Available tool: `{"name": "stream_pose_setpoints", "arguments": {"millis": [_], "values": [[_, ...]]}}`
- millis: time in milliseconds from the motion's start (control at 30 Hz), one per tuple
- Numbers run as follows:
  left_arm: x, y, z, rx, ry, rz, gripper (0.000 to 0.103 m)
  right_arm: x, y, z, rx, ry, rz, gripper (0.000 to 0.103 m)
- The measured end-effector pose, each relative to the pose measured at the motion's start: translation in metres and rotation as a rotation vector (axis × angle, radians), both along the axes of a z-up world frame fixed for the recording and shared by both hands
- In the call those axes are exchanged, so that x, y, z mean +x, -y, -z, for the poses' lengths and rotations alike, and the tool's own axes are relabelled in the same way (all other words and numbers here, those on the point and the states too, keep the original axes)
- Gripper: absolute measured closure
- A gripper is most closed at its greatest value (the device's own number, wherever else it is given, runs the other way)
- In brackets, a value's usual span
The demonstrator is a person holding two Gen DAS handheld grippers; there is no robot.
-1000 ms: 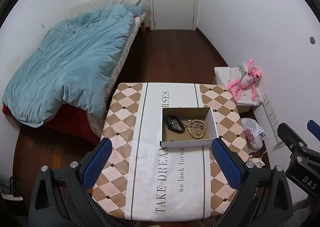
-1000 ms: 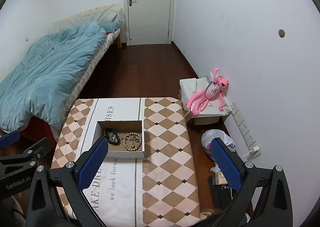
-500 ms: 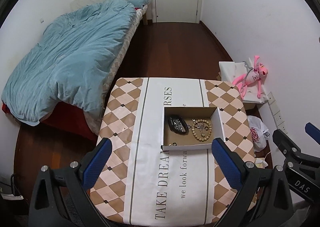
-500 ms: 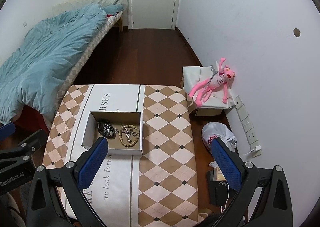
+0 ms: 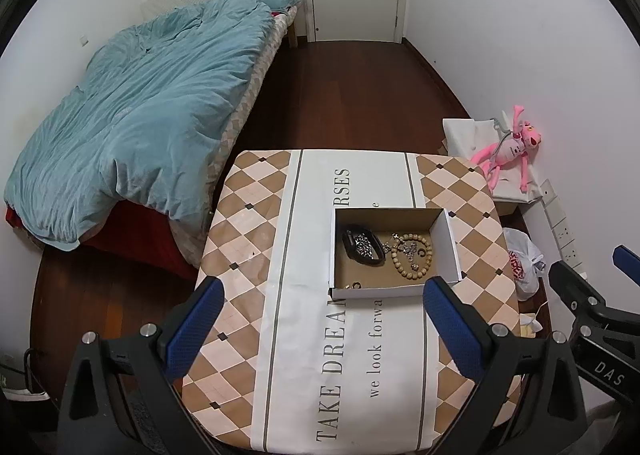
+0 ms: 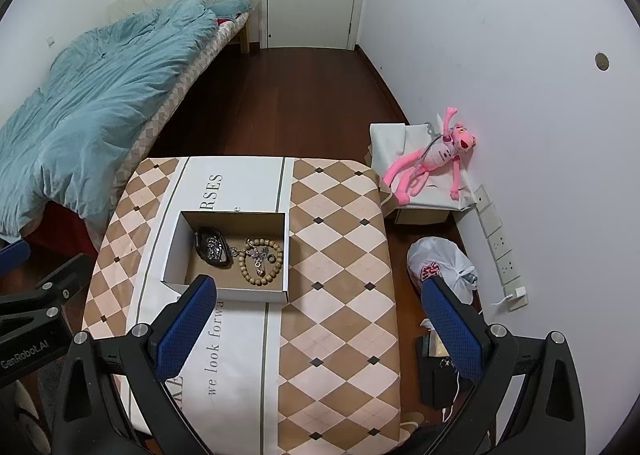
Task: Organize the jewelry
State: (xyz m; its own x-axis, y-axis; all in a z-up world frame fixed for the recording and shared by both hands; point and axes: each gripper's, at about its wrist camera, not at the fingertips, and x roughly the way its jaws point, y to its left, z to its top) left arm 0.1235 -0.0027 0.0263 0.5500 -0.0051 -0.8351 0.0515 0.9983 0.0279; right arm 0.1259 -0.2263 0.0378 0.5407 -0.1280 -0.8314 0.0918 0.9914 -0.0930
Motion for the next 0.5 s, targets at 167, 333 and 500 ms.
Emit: {"name": "stream_pose_setpoints", "arguments": {"millis": [167,333,500], "values": [[0.0001,-0.0018,0.0017,0.006,0.003,-0.006,0.001,0.0003,0.0,0.0003,0.002,-0.002,-0.002,0.0],[-0.0007,-0.0046,0.0036,0.009,0.01,-0.007,0.001,0.0003,-0.0012,0.001,0.001,-0.002,-0.004,0.0],[-0.0022,-0.0044,0.0028,0.008,0.016,-0.006,0.001,-0.0003,-0.0021,0.0019,0.004,-0.002,-0.006,0.0]]}}
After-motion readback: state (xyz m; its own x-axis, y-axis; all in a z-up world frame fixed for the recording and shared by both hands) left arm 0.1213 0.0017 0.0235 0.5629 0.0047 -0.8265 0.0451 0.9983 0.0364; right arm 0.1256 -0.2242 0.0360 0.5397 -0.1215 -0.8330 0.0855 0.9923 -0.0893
